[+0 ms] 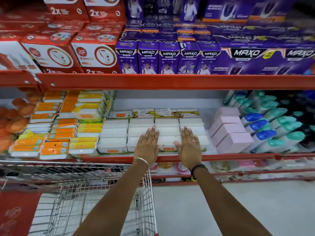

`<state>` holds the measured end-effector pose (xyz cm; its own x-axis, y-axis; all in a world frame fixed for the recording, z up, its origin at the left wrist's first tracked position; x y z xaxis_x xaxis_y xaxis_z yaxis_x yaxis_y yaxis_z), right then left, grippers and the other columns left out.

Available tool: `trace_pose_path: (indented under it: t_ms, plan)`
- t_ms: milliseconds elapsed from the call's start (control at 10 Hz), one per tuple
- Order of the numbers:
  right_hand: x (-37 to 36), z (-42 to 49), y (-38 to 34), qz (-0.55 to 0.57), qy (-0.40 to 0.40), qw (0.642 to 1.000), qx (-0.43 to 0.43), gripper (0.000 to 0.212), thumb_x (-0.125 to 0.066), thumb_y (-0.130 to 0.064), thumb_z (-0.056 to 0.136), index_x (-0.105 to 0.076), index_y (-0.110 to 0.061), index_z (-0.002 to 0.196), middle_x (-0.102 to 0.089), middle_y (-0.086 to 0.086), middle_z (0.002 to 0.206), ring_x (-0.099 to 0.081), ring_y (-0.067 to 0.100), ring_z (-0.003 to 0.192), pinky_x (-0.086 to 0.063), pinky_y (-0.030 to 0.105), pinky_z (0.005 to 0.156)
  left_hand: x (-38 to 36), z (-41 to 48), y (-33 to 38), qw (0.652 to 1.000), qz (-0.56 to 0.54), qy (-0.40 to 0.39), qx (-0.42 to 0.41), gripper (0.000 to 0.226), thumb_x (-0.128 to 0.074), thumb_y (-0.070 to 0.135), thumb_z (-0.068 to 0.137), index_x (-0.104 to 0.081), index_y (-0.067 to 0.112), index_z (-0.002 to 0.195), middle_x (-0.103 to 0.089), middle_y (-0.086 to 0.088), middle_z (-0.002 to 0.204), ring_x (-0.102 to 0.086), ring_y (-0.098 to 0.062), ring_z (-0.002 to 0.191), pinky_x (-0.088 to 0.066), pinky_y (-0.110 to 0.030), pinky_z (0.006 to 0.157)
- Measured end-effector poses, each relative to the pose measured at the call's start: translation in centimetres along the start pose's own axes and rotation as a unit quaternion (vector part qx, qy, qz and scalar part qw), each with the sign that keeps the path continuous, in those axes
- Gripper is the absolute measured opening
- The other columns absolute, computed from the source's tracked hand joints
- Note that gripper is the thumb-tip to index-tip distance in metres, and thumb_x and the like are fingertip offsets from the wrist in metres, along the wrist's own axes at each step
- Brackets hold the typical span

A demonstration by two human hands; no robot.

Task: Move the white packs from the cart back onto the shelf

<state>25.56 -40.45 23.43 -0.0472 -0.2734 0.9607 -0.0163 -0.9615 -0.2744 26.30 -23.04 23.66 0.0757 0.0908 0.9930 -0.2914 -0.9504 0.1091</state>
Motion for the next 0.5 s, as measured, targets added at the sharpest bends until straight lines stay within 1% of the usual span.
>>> trace_pose_path:
  t_ms: [100,200,300,400,500]
  plan:
    - [0.4,-0.3,0.0,0.001,-0.007,1.0,0.013,0.097,0.022,-0.066,0.078,-0.011,-0.008,0.148,-0.016,0.009,0.158,-0.013,0.022,0.147,-0.008,0.039,0.119,0.7,-0.1,-0.1,0.999,0.007,-0.033,-0.008,0.06,-0.02,0.038,0.101,0.011,0.016,0.148,0.014,-0.004,0.159,0.009,-0.02,0.147,-0.003,-0.039,0.121]
    - [1.9,-1.4,-1.2,-0.005,0.017,0.999,0.032,0.092,0.021,-0.063,0.08,-0.007,-0.009,0.148,-0.011,0.008,0.159,-0.008,0.019,0.147,0.0,0.035,0.118,2.8,-1.6,0.0,1.0,0.001,0.01,-0.012,0.06,-0.017,0.038,0.1,0.015,0.014,0.146,0.02,-0.002,0.156,0.012,-0.019,0.146,-0.003,-0.039,0.122]
    - [4.7,-3.0,-4.1,0.023,0.077,0.996,0.05,0.072,-0.001,-0.056,0.091,-0.008,-0.012,0.149,-0.009,0.005,0.159,-0.006,0.015,0.147,0.004,0.032,0.119,5.6,-4.3,0.4,0.993,-0.041,0.101,-0.034,0.061,-0.006,0.041,0.093,0.014,0.016,0.145,0.021,0.0,0.152,0.019,-0.012,0.143,-0.002,-0.037,0.121]
    - [9.6,-3.4,-7.6,0.073,0.179,0.976,0.095,0.067,-0.008,-0.053,0.094,-0.012,-0.014,0.148,-0.011,0.002,0.159,-0.007,0.014,0.147,0.002,0.031,0.119,9.7,-5.4,-0.4,0.967,-0.083,0.23,-0.064,0.061,-0.016,0.041,0.094,0.008,0.02,0.146,0.012,0.004,0.155,0.028,0.0,0.139,0.002,-0.031,0.117]
    - [15.7,-4.2,-11.3,0.111,0.262,0.949,0.138,0.061,-0.019,-0.046,0.096,-0.014,-0.013,0.148,-0.013,0.004,0.158,-0.008,0.015,0.146,-0.001,0.031,0.119,15.3,-6.7,-1.1,0.943,-0.085,0.314,-0.072,0.06,-0.015,0.044,0.097,0.015,0.026,0.145,0.027,0.013,0.153,0.022,-0.004,0.142,0.012,-0.023,0.117]
Point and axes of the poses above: each hand's wrist, its own z-axis towards the middle knuckle, its own x-axis out of the back of the hand, y = z × x, the point moved 3 cm from there along z, towards the middle knuckle
